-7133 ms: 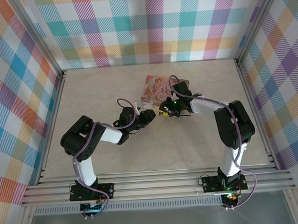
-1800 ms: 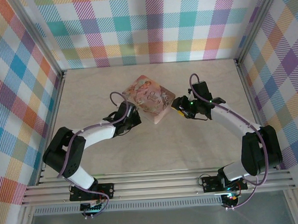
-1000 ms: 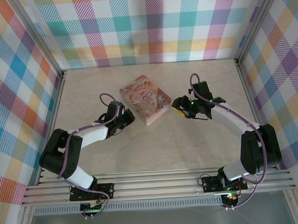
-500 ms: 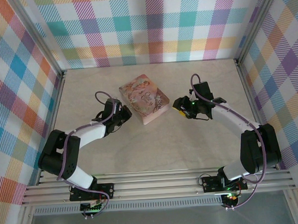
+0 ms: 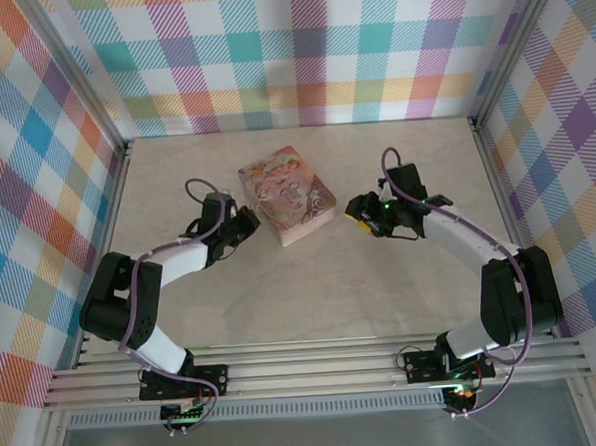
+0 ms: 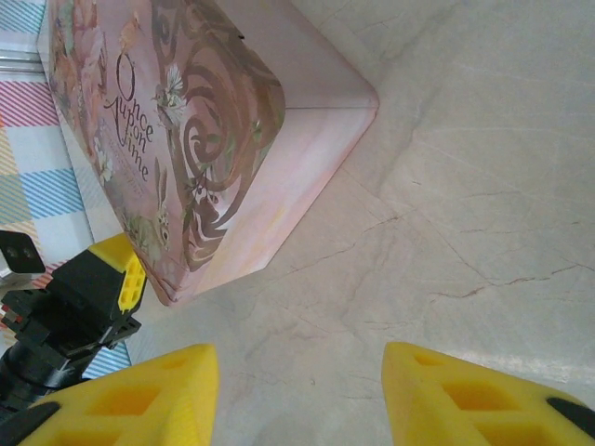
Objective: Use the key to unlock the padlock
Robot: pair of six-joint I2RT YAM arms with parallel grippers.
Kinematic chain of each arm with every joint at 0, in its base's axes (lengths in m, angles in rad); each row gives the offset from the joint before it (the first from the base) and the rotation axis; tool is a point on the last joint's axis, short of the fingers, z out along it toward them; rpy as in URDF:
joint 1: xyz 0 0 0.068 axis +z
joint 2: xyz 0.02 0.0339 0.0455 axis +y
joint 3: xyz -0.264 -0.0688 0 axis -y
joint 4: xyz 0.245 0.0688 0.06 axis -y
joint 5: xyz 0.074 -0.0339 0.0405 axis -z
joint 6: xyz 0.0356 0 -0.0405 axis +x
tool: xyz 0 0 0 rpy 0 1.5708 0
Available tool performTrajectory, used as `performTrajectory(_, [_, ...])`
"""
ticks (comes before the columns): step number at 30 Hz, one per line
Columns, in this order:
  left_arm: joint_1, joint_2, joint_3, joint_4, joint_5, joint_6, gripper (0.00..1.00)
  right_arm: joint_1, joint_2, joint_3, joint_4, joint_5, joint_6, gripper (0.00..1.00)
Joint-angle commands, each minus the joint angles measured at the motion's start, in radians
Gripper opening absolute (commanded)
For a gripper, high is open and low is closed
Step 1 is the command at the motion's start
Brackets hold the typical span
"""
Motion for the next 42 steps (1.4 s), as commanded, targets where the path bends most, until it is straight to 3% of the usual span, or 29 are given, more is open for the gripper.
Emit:
performTrajectory(1, [0.026, 0.007, -0.021, 0.086, 0.055, 0.058, 0.0, -0.006, 0.012, -0.013, 0.012, -0.016, -0.011, 0.5])
performTrajectory(10, [0.034, 0.024, -0.089, 0.191, 0.122, 0.141, 0.0, -0.008, 0.016, -0.028, 0.019, -0.018, -0.009, 0.51])
performTrajectory(18, [0.034, 0.034, -0.159, 0.287, 0.11, 0.119, 0.0, -0.017, 0.021, -0.035, 0.03, -0.032, -0.006, 0.51])
performTrajectory(27, [0.017, -0.007, -0.155, 0.348, 0.035, 0.066, 0.0, -0.028, 0.024, -0.035, 0.028, -0.036, -0.013, 0.51])
performTrajectory(33, [-0.035, -0.039, -0.146, 0.314, -0.103, 0.055, 0.0, -0.03, 0.026, -0.038, 0.031, -0.041, -0.013, 0.51])
performTrajectory(42, [-0.12, 0.046, -0.122, 0.376, -0.186, 0.002, 0.0, -0.03, 0.031, -0.044, 0.044, -0.051, -0.006, 0.51])
